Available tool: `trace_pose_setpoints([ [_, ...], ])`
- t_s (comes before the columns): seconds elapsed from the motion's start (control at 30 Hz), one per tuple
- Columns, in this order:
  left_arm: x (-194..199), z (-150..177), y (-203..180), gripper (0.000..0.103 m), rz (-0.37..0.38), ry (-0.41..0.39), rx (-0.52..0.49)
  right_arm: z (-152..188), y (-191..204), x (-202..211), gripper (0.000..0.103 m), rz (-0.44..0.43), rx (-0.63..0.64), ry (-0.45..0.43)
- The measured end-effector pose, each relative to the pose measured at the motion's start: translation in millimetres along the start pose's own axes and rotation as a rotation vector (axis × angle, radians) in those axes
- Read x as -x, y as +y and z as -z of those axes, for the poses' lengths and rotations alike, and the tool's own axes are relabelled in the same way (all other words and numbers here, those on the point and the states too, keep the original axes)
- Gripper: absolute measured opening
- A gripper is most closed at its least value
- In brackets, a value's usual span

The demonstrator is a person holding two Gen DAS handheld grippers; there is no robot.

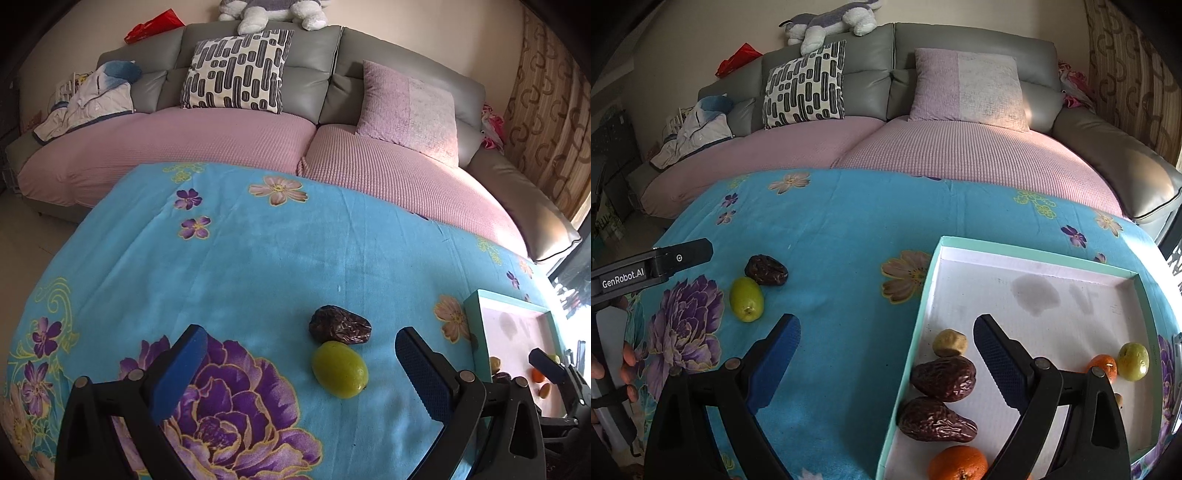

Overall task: Organize fruits
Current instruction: 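Withdraw both open grippers from the tray toward the green fruit and date, then grasp the small green fruit with the right gripper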

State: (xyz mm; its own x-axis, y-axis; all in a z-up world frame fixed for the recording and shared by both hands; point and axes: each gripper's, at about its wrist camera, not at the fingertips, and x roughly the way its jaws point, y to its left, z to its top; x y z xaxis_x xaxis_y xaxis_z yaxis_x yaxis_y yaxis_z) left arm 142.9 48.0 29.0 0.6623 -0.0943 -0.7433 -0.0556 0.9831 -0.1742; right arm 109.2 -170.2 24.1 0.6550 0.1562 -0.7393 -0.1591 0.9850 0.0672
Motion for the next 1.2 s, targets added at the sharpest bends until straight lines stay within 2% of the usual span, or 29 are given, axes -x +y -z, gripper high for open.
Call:
trace_pose_setpoints([
  [0.23,-3.9,-4.8,22.3,0.103,-0.046,0.009,0.002,-8.0,37.4,-15.6,0.095,-0.053,0.04,0.013],
  [0.37,-16.8,-5.7,33.9,0.103,-0.064,0.06,-0.001,-9.3,59.4,-28.7,0.095,-0.076,0.068,0.036],
  [0.47,-24.6,-5.6,44.9,0.102,-0.078,0.083,0.034,-9.2,73.8,-37.3,0.085,-0.095,0.086,0.049],
  [0.63,-34.8,-5.7,64.6,0.1,-0.095,0.094,0.118,-6.7,91.6,-56.2,0.084,-0.128,0.102,0.081],
  [0.7,-40.6,-4.4,68.8,0.096,-0.097,0.111,0.128,-5.1,96.7,-62.9,0.081,-0.141,0.103,0.097],
  [0.73,-43.1,-3.7,70.7,0.095,-0.102,0.117,0.131,-5.0,99.0,-65.6,0.074,-0.148,0.105,0.101],
  [0.77,-45.6,-3.1,72.0,0.094,-0.103,0.123,0.134,-5.4,101.6,-68.4,0.072,-0.152,0.107,0.105],
  [0.9,-51.0,-2.3,75.8,0.092,-0.092,0.141,0.157,-6.3,110.7,-81.7,0.069,-0.163,0.101,0.123],
  [1.0,-51.9,-3.4,76.0,0.092,-0.089,0.141,0.157,-4.5,116.5,-88.5,0.061,-0.171,0.106,0.137],
  [1.2,-54.1,-4.2,77.1,0.092,-0.06,0.157,0.182,-2.2,123.8,-94.6,0.059,-0.178,0.124,0.149],
])
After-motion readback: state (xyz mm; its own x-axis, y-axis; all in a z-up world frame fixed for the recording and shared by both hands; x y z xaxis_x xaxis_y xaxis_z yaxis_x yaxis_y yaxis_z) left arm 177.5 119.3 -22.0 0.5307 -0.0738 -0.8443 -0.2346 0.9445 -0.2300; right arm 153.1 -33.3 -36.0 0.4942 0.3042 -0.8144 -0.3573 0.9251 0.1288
